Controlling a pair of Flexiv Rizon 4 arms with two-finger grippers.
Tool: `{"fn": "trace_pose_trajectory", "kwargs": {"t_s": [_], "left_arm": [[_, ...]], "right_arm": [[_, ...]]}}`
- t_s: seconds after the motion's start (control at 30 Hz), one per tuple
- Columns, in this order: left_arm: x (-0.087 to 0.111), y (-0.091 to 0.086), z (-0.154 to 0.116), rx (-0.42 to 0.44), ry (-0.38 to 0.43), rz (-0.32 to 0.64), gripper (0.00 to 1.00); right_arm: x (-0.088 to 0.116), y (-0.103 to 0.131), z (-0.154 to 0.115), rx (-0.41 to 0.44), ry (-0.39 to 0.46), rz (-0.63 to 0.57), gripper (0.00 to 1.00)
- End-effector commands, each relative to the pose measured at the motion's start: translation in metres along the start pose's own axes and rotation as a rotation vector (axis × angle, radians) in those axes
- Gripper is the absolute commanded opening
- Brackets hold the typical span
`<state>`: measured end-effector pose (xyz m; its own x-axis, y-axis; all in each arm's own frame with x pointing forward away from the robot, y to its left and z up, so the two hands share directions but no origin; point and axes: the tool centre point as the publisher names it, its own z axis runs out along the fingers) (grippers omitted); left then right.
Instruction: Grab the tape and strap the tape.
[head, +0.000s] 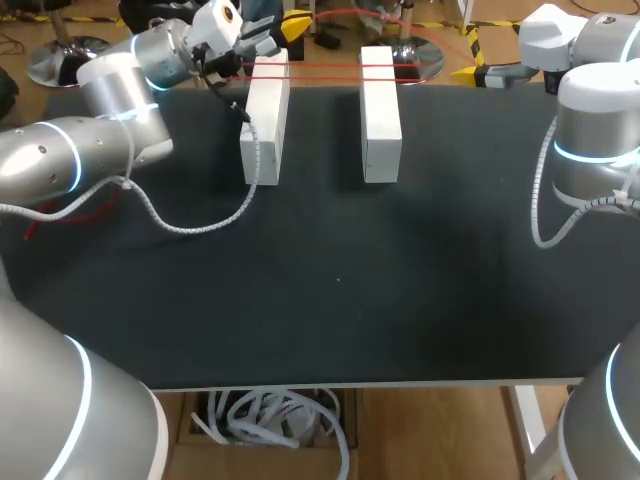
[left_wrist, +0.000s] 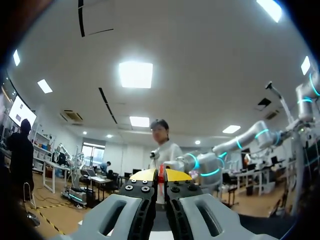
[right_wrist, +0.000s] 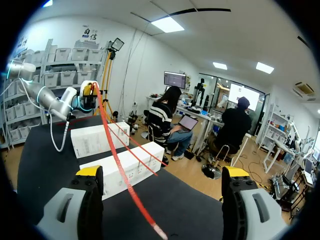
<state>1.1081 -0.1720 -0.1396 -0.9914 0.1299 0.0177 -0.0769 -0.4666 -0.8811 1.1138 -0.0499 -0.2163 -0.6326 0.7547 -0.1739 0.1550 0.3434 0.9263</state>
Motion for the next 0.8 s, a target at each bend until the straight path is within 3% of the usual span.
{"fn": "trace_pose_trajectory", "kwargs": {"t_s": [0.03, 0.47, 0.8], "left_arm": [[-0.0014, 0.0008, -0.0015, 0.007, -0.002, 0.001, 0.0], [-0.0025, -0.0007, -0.0042, 0.006, -0.056, 0.016, 0.0], [-0.0024, -0.0015, -0.0062, -0.002, -0.04, 0.018, 0.0]], "right_arm": [[-0.0003, 0.0005, -0.0001, 0.003, 0.001, 0.0, 1.0], [-0.0003, 0.0005, -0.0001, 0.003, 0.001, 0.0, 1.0], [-0.0003, 0.0005, -0.0001, 0.003, 0.001, 0.0, 1.0]]}}
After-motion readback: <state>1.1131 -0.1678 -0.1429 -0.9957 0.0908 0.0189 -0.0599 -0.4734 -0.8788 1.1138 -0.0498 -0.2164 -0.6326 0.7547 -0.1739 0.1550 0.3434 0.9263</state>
